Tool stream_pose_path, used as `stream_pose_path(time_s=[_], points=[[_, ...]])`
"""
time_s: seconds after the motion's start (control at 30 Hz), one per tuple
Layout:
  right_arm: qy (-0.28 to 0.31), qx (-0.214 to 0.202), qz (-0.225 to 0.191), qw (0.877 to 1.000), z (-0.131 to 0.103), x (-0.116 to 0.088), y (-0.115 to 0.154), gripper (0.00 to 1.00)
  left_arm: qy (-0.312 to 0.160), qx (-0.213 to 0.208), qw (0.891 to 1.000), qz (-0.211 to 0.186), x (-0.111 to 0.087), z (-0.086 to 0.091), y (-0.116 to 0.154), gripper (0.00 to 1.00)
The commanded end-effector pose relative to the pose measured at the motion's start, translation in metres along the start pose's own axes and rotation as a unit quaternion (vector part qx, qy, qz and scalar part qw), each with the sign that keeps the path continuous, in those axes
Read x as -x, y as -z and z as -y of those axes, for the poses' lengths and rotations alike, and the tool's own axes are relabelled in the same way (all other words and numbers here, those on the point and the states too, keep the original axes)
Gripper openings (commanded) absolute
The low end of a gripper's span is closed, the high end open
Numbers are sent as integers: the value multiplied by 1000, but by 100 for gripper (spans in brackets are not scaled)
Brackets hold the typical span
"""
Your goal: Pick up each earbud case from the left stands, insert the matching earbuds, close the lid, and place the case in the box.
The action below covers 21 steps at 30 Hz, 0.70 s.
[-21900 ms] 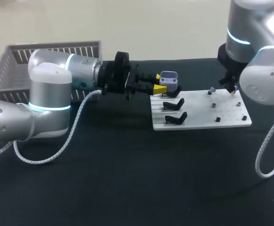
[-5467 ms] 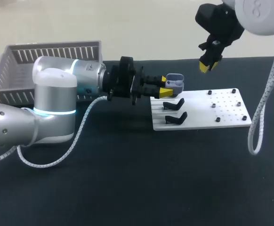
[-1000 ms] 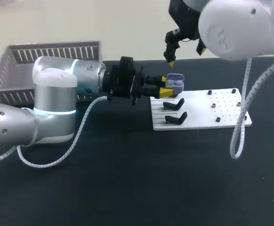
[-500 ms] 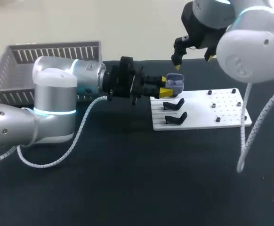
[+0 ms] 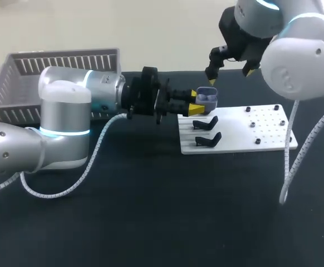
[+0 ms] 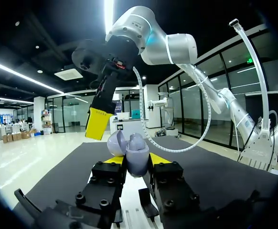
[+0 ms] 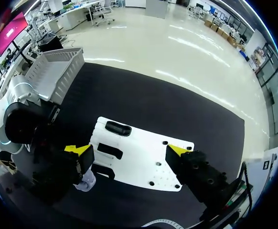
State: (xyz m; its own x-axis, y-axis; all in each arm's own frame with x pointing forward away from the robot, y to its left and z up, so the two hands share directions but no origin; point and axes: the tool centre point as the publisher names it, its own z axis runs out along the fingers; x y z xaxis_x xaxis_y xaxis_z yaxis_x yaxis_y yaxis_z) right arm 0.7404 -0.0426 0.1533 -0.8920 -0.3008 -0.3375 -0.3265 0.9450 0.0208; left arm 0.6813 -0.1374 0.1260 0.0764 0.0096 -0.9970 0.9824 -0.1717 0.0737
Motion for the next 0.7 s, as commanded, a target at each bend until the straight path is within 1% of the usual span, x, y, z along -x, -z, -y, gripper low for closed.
stream_pose_path(time_s=[0.03,0.17,0.7], points=[[4,3,-10,1000,-1,4,-2,100,-1,2,1000,1,-1,1,0,0],[11,13,-19,1000,-2,4,-3,100,-1,2,1000,1,-1,1,0,0],[41,56,-57,996,-15,-14,-2,100,-1,2,1000,1,-1,1,0,0]])
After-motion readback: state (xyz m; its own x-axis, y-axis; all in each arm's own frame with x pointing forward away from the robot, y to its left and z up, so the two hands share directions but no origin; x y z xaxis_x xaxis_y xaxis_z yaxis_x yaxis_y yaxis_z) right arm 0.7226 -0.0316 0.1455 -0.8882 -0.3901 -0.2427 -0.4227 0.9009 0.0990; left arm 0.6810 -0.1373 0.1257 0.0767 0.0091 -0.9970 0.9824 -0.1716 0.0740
